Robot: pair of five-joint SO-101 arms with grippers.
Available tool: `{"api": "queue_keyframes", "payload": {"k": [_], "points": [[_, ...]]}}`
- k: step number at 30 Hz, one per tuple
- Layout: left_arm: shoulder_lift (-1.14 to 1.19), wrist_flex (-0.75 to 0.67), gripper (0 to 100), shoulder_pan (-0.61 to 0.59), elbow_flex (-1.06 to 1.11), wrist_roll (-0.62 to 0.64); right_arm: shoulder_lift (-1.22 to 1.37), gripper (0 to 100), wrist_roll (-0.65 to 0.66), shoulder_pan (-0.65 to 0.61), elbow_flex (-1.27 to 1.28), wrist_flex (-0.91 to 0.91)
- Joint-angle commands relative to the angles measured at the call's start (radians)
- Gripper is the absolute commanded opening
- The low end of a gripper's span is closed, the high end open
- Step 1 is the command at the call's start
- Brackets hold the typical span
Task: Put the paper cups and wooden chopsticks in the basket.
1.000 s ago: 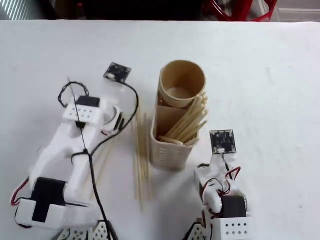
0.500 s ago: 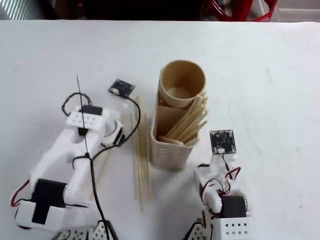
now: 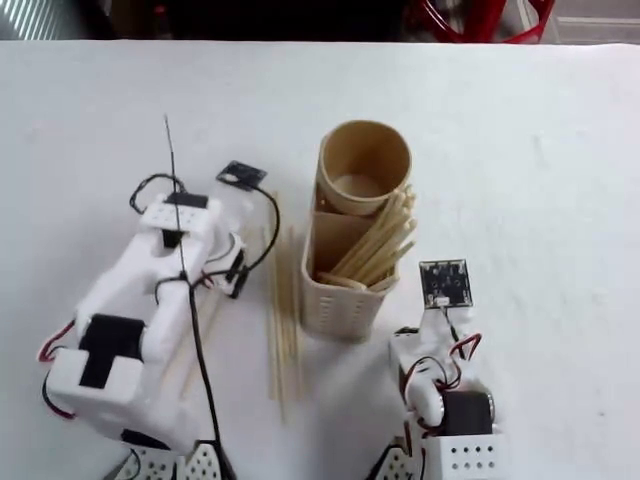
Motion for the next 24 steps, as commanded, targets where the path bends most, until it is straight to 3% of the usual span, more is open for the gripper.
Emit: {"api": "queue_keyframes", "payload": {"k": [1, 11, 24], "points": [[0.031, 0.0, 5, -0.01, -0.038, 0.003, -0.002, 1.9, 0.002, 0.008, 0.009, 0.004], [-0.005, 0.0, 2, -0.01, -0.054, 0.003, -0.002, 1.9, 0.002, 0.008, 0.009, 0.004], [-0.676, 0.068, 2, -0.002, -0.152, 0.009, -0.002, 1.9, 0.002, 0.008, 0.009, 0.004]]}}
